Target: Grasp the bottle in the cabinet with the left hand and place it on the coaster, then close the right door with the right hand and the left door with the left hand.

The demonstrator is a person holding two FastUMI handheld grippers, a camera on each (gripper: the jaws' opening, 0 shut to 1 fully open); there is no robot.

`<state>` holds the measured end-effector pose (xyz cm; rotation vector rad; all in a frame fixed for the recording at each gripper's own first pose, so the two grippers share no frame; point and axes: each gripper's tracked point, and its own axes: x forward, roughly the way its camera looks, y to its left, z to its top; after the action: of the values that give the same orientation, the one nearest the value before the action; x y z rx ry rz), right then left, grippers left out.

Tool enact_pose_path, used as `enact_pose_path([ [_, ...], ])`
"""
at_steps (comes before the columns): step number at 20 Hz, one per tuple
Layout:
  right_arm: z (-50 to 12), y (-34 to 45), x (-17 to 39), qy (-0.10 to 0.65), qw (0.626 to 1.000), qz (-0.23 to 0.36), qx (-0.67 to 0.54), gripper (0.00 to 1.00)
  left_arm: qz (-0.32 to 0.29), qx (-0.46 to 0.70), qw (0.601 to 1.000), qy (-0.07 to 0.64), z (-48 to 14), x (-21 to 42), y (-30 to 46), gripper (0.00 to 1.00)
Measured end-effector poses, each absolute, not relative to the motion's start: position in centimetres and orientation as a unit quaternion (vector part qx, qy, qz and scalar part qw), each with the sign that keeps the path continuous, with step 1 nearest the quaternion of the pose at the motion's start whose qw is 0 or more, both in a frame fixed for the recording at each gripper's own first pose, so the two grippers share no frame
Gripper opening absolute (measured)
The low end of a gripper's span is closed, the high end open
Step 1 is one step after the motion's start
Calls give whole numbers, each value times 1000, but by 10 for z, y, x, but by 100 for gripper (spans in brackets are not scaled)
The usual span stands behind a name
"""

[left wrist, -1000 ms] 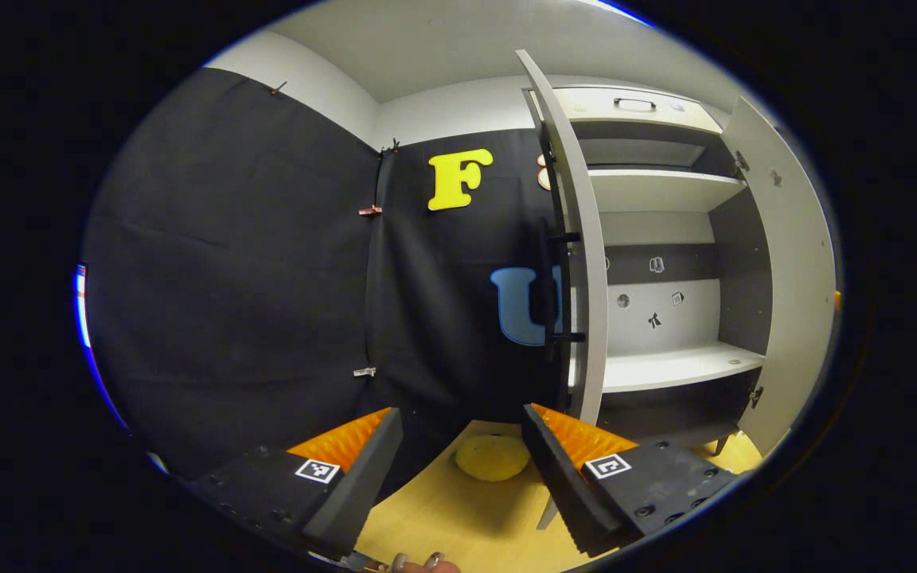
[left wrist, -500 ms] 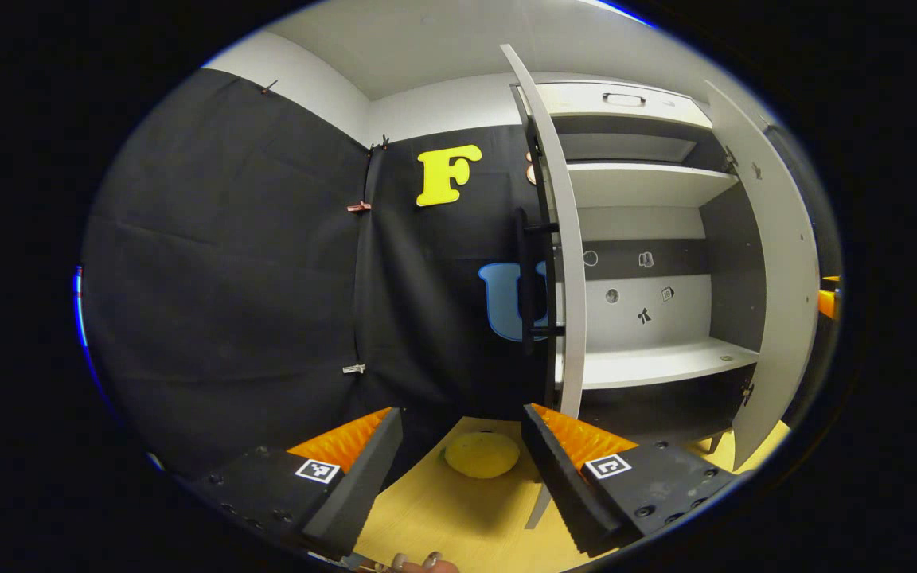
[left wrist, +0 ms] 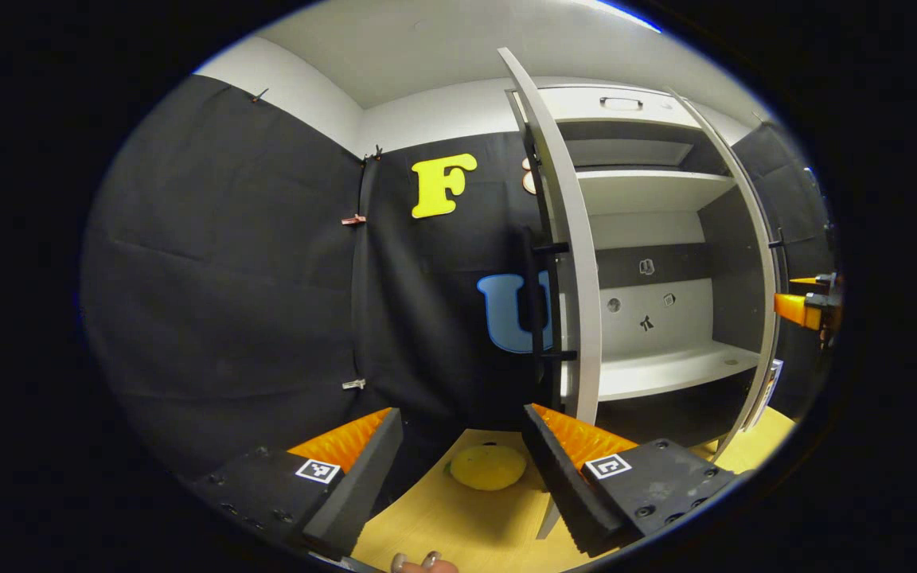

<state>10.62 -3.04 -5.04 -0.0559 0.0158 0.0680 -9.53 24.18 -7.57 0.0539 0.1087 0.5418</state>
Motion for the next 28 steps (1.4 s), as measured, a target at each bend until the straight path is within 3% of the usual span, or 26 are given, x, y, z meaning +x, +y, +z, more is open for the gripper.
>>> enact_pose_path([
  [5,-45,-37,84,9,999,32,-12,98,238,33,970,47,-72,-73,241,99],
  [18,-62,-62,41,48,997,-8,-53,98,172,-5,984,32,-76,-42,233,92],
  [28,-64,-86,55,45,998,-16,-39,98,186,-7,982,40,-74,-43,231,93],
])
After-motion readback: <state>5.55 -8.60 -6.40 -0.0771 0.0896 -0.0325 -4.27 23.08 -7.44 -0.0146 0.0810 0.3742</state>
